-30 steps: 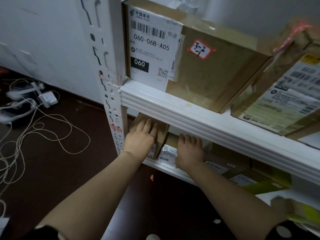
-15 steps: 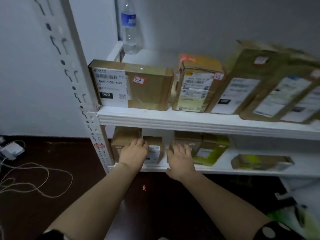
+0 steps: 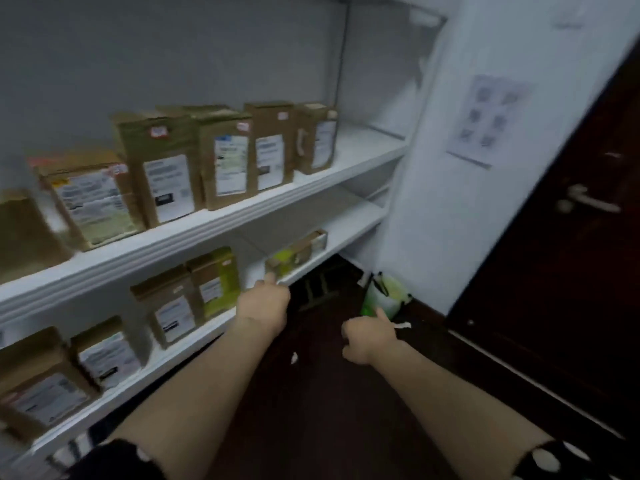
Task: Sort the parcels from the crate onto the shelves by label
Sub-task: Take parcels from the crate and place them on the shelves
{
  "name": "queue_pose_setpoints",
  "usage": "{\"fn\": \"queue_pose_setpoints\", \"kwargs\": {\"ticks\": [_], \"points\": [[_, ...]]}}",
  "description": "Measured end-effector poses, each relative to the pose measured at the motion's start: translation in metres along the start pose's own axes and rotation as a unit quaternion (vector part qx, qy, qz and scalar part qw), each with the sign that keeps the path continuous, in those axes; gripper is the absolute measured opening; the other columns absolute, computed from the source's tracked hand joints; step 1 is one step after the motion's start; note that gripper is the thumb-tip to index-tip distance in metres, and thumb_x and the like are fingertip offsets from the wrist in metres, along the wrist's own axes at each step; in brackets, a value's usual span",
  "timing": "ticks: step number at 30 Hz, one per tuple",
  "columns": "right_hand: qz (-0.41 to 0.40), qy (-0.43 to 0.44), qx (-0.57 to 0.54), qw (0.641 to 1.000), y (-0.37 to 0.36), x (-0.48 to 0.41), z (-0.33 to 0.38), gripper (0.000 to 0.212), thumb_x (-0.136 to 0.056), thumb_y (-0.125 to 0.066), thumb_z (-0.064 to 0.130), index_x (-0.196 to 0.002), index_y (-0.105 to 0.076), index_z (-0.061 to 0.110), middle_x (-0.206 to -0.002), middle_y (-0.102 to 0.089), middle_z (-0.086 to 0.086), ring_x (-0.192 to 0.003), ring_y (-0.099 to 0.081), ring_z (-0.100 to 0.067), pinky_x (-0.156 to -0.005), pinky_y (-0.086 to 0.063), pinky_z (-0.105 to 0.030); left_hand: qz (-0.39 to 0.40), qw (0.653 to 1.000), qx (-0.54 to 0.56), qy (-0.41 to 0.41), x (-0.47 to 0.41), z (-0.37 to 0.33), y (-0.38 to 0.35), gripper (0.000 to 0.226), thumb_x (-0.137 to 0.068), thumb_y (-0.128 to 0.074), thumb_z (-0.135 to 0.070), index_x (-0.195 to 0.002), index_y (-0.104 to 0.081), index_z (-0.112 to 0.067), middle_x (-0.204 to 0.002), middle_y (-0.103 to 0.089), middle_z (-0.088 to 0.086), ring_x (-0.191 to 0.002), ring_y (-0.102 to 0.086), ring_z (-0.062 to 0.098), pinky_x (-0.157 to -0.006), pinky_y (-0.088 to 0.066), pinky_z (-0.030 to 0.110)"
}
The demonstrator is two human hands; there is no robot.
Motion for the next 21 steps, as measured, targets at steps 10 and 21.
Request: {"fn": "queue_pose_setpoints", "kwargs": {"ticks": [10, 21], "points": [[-0.004, -0.304, -0.138, 0.943, -0.137, 0.287, -0.307, 0.025, -0.09, -0.05, 0.028, -0.108, -0.063, 0.017, -0.105, -0.066, -0.001, -0.111, -0.056, -0.02, -0.117, 0.0, -0.041, -0.005, 0.96, -0.024, -0.28, 0.082, -0.421, 0.003, 0.033, -0.092, -0.051, -0.019, -0.124, -0.049, -0.011, -0.135, -0.038, 0.009, -0.118, -0.051, 0.028, -0.087, -0.047, 0.04], [-0.045, -0.563, -0.275, 0.778, -0.278, 0.638, -0.495, 0.037, -0.094, -0.05, 0.026, -0.129, -0.052, 0.014, -0.128, -0.051, -0.009, -0.119, -0.049, -0.028, -0.108, -0.027, -0.042, -0.018, 0.828, -0.027, -0.559, 0.317, -0.806, -0.016, 0.04, -0.091, -0.05, -0.023, -0.13, -0.048, -0.016, -0.126, -0.047, 0.005, -0.116, -0.051, 0.024, -0.086, -0.049, 0.038]]}}
Point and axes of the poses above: each hand's wrist, its own x-axis away from the middle knuckle, its own y-axis out of the back of the hand, z = x × y, the point moved 10 cm from there along -x, towards the middle knuckle
